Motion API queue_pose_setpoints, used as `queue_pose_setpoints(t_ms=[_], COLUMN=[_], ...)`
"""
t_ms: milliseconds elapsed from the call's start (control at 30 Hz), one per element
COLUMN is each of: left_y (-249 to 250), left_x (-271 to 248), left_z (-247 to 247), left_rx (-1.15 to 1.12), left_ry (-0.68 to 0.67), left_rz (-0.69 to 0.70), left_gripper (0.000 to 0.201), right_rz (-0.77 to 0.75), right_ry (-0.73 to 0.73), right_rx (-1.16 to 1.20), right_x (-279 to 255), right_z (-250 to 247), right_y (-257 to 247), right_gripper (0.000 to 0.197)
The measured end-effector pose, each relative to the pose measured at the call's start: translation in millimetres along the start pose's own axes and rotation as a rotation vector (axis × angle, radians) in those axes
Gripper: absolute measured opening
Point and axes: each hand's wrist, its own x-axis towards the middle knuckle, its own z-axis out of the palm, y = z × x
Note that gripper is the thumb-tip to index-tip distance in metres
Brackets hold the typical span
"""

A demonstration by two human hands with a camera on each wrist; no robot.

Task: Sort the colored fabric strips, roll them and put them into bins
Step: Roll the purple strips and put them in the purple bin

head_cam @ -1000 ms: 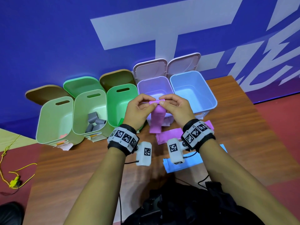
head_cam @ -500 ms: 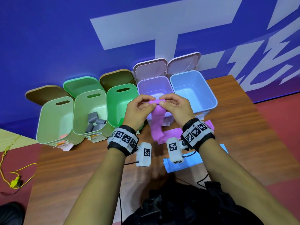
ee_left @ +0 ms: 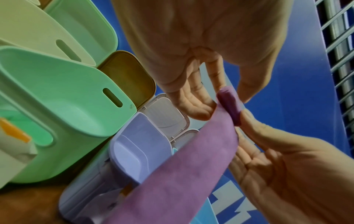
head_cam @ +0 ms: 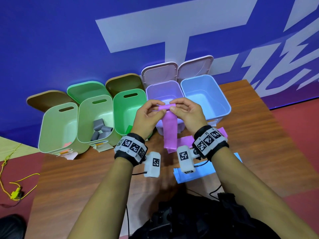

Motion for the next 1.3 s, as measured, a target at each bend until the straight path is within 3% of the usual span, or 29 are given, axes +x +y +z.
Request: queue_pose_setpoints(t_ms=[100,267,567,833,1033,1300], left_y=[-0.5,2.6,2.5,-1.6,0.8,0.4], left_x=[-0.6,-0.9,-3.1,2.0,-0.5,-2.8], left_z=[0.4,0.9,-1.4,-0.9,-0.2,-0.5], left_rx=[-0.025,-0.019,-0.022,-0.054,-0.058,-0.068], left_ry=[0.018,0.016,-0.007,0.046,0.037,0.001], left_rz=[-0.031,0.012,0.027,-0.078,-0.060,-0.059], left_gripper=[0.011,0.022,0.029,0.008,0.020,0.018], right_rz=[-0.014,0.041,0.002,0.029,0.074,0.020], right_ry=[-0.006,-0.023,-0.009,-0.012,0.013,0.026], right_rx=[-0.007,0.010,-0.030,0.000,0.002,-0.044], right_x=[-1.1,-2.3,-1.6,-3.0,1.2,1.5], right_z=[-0.5,-0.6,-1.4,-0.9,2.5,-0.1], right_y=[-2.2,2.2,2.0,0.5,5.2,6.8], right_gripper=[0.019,0.020,0.015,0.019,0.017,0.012])
